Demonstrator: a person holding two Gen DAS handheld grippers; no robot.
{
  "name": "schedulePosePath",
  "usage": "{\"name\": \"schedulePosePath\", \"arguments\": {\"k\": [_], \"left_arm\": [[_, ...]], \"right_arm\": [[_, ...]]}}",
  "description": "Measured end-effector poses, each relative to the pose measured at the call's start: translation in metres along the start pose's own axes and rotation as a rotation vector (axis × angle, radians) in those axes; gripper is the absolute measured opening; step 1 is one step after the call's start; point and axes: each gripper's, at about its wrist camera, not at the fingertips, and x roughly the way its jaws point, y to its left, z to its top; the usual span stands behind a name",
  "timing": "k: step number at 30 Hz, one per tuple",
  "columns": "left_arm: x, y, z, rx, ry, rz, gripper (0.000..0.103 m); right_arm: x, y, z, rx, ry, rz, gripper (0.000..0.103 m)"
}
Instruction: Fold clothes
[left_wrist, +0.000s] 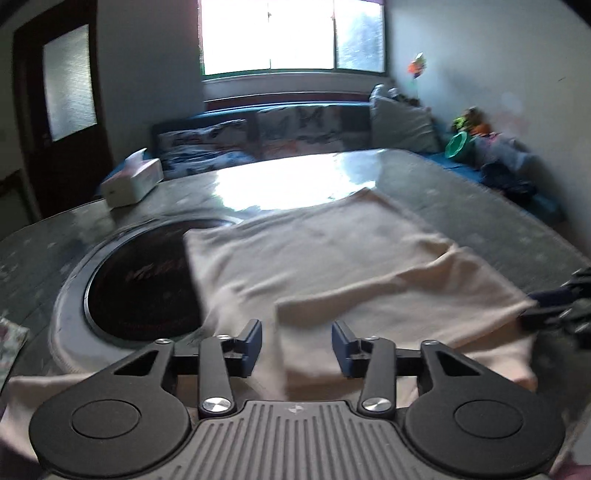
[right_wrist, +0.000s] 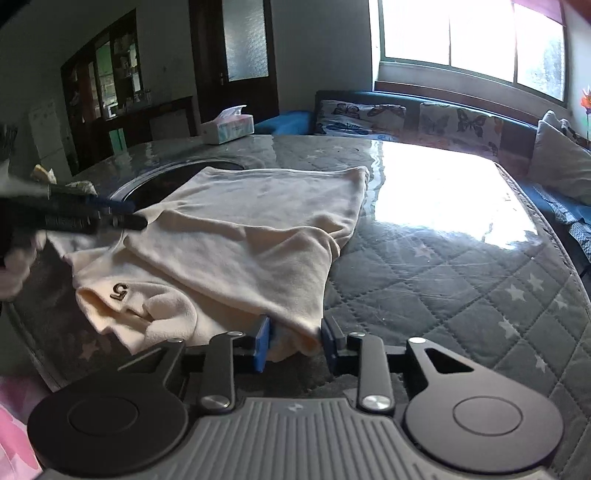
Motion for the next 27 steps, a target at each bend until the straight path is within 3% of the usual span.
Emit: {"name": "schedulePosePath", "arguments": {"k": [6, 10, 11, 19, 27], "left_arm": [[0.007, -0.003, -0.012, -0.009, 0.015, -0.011, 0.044], [0.010, 0.001, -0.010, -0.046, 0.018, -0.025, 0.011], [0.009, 0.001, -0.007, -0.050, 0.021, -0.025, 0.008], [-0.025, -0.007, 0.050, -0.074, -0.116, -0.128, 0.006], [-0.047, -0.036, 0.115, -0.022, -0.250, -0.226, 0.006]], "right_arm": [[-0.004, 0.006, 0.002, -0.013, -0.013, -0.004, 0.028], [-0.006, 0.012, 0.007, -0.050, -0.027, -0.008, 0.028], [-0.004, 0.013, 0.008, -0.058, -0.024, -0.007, 0.030], [0.008, 0.030, 0.010, -0.141, -0.015, -0.012, 0.052], [0.012, 0.039, 0.011, -0.208, -0.074, -0.080, 0.056]]}}
